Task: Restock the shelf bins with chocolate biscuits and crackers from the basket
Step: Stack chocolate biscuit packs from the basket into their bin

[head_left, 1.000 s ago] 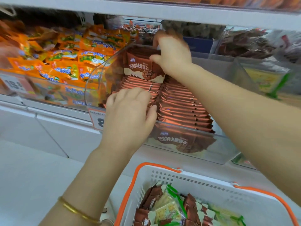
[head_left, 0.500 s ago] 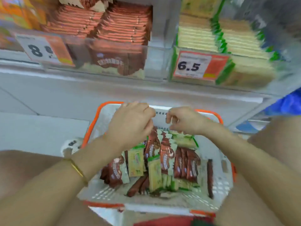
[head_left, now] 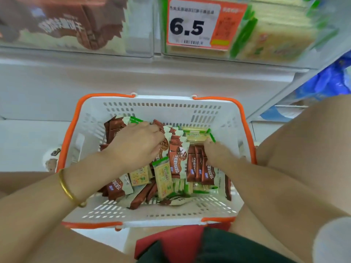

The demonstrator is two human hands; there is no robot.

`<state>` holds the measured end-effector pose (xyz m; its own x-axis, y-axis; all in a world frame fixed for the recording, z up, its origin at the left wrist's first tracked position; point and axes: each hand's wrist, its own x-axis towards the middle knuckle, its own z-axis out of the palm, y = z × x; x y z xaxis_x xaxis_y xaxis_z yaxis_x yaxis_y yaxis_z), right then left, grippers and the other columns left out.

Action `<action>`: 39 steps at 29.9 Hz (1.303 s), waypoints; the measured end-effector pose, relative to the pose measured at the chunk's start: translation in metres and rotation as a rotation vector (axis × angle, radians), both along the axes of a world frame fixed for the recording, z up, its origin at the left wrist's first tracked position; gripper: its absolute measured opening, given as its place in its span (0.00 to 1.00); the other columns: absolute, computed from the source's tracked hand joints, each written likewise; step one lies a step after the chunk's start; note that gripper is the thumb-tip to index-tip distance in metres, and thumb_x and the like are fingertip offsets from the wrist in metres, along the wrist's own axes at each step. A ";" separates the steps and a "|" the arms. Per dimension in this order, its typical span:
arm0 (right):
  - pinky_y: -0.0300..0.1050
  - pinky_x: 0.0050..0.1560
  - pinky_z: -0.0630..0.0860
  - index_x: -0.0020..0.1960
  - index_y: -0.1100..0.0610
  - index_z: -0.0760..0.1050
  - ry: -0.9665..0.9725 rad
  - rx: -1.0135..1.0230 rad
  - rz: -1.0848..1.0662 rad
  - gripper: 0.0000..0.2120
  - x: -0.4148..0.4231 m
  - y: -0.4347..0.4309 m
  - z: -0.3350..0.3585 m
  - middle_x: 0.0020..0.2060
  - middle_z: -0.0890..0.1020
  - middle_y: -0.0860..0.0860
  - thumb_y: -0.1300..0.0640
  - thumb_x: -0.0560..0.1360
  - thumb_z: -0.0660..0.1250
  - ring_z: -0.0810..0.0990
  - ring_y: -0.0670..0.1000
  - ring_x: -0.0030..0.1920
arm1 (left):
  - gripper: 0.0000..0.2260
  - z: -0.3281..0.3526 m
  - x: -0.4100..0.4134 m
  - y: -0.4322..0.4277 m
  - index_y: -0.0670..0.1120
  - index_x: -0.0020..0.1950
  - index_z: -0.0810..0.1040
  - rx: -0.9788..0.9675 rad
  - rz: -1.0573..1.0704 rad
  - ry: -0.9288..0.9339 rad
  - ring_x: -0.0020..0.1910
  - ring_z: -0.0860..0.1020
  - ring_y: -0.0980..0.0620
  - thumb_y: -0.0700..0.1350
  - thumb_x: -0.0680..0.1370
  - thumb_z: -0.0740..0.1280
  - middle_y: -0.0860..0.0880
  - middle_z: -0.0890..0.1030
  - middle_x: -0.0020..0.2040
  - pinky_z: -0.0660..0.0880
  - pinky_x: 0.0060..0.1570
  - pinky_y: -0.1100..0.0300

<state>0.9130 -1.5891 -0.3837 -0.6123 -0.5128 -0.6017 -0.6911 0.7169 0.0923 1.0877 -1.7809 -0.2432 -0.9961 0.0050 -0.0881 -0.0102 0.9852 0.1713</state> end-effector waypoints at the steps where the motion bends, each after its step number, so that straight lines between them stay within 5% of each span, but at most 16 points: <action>1: 0.53 0.51 0.78 0.64 0.60 0.65 -0.005 0.023 0.013 0.25 0.000 0.000 0.002 0.53 0.79 0.56 0.62 0.71 0.72 0.78 0.57 0.53 | 0.10 -0.001 0.000 0.000 0.42 0.53 0.80 -0.003 -0.005 -0.007 0.48 0.77 0.45 0.44 0.77 0.63 0.46 0.80 0.47 0.75 0.47 0.49; 4: 0.52 0.53 0.76 0.59 0.56 0.71 -0.066 0.127 0.085 0.24 -0.007 -0.006 0.009 0.52 0.80 0.52 0.51 0.68 0.76 0.78 0.55 0.53 | 0.08 0.001 -0.001 0.000 0.43 0.52 0.80 -0.011 -0.014 -0.004 0.46 0.77 0.45 0.43 0.76 0.65 0.47 0.79 0.45 0.75 0.44 0.51; 7: 0.50 0.57 0.74 0.60 0.54 0.74 -0.246 0.133 0.121 0.23 -0.016 -0.026 0.032 0.56 0.80 0.50 0.50 0.68 0.76 0.78 0.55 0.56 | 0.12 0.001 -0.004 0.002 0.46 0.58 0.78 0.043 0.042 -0.103 0.53 0.75 0.48 0.47 0.79 0.61 0.49 0.78 0.52 0.74 0.51 0.51; 13: 0.39 0.47 0.76 0.43 0.53 0.76 -0.745 -0.438 -0.174 0.07 -0.006 -0.071 0.132 0.40 0.82 0.45 0.54 0.71 0.73 0.82 0.46 0.45 | 0.18 0.024 -0.012 -0.009 0.48 0.66 0.71 0.385 0.313 -0.334 0.61 0.74 0.52 0.51 0.78 0.66 0.52 0.74 0.62 0.71 0.58 0.59; 17: 0.33 0.34 0.73 0.44 0.57 0.75 -0.942 -0.768 -0.321 0.08 0.012 -0.086 0.180 0.33 0.81 0.47 0.63 0.70 0.73 0.80 0.42 0.33 | 0.08 0.059 -0.011 -0.033 0.49 0.49 0.74 0.532 0.399 -0.318 0.44 0.80 0.52 0.47 0.74 0.71 0.50 0.80 0.48 0.76 0.45 0.57; 23: 0.38 0.27 0.69 0.43 0.50 0.75 -0.796 -0.975 -0.204 0.13 0.044 -0.114 0.254 0.33 0.81 0.46 0.61 0.65 0.76 0.77 0.45 0.30 | 0.10 0.142 0.017 -0.079 0.45 0.46 0.80 0.762 0.479 -0.076 0.30 0.76 0.56 0.43 0.67 0.75 0.44 0.82 0.39 0.73 0.29 0.67; 26: 0.46 0.34 0.74 0.40 0.52 0.76 -0.749 -1.126 -0.062 0.13 0.064 -0.143 0.311 0.36 0.82 0.51 0.60 0.62 0.78 0.78 0.53 0.34 | 0.16 0.185 0.040 -0.104 0.49 0.46 0.80 0.911 0.552 0.225 0.30 0.78 0.58 0.44 0.60 0.78 0.50 0.83 0.35 0.72 0.28 0.70; 28: 0.44 0.32 0.74 0.41 0.53 0.77 -0.586 -1.235 0.038 0.12 0.069 -0.174 0.347 0.35 0.81 0.50 0.57 0.63 0.79 0.80 0.50 0.33 | 0.13 0.200 0.046 -0.123 0.51 0.47 0.78 1.019 0.638 0.553 0.29 0.79 0.61 0.43 0.66 0.74 0.54 0.82 0.33 0.72 0.26 0.69; 30: 0.39 0.30 0.75 0.41 0.52 0.76 -0.367 -1.350 0.091 0.12 0.067 -0.212 0.374 0.36 0.80 0.47 0.54 0.65 0.78 0.81 0.45 0.34 | 0.08 0.204 0.041 -0.144 0.52 0.47 0.76 0.917 0.763 0.932 0.34 0.78 0.62 0.44 0.71 0.72 0.58 0.80 0.35 0.75 0.34 0.65; 32: 0.40 0.36 0.77 0.43 0.52 0.73 -0.152 -1.414 0.114 0.13 0.058 -0.254 0.388 0.38 0.76 0.43 0.52 0.67 0.77 0.78 0.43 0.37 | 0.07 0.198 0.037 -0.166 0.50 0.49 0.75 0.610 0.836 1.109 0.41 0.76 0.61 0.49 0.72 0.66 0.57 0.77 0.41 0.74 0.47 0.63; 36: 0.47 0.48 0.77 0.49 0.51 0.71 0.121 -1.325 0.130 0.13 0.037 -0.335 0.377 0.43 0.73 0.43 0.49 0.71 0.73 0.76 0.45 0.45 | 0.20 0.168 0.032 -0.193 0.45 0.54 0.79 -0.088 0.799 0.740 0.54 0.76 0.41 0.56 0.73 0.56 0.44 0.80 0.51 0.72 0.54 0.47; 39: 0.46 0.47 0.75 0.56 0.52 0.73 0.214 -1.266 0.197 0.14 0.032 -0.380 0.362 0.48 0.76 0.46 0.49 0.73 0.71 0.77 0.49 0.52 | 0.26 0.155 0.027 -0.196 0.45 0.53 0.79 -0.149 0.787 0.586 0.57 0.75 0.43 0.59 0.73 0.50 0.46 0.80 0.53 0.70 0.58 0.48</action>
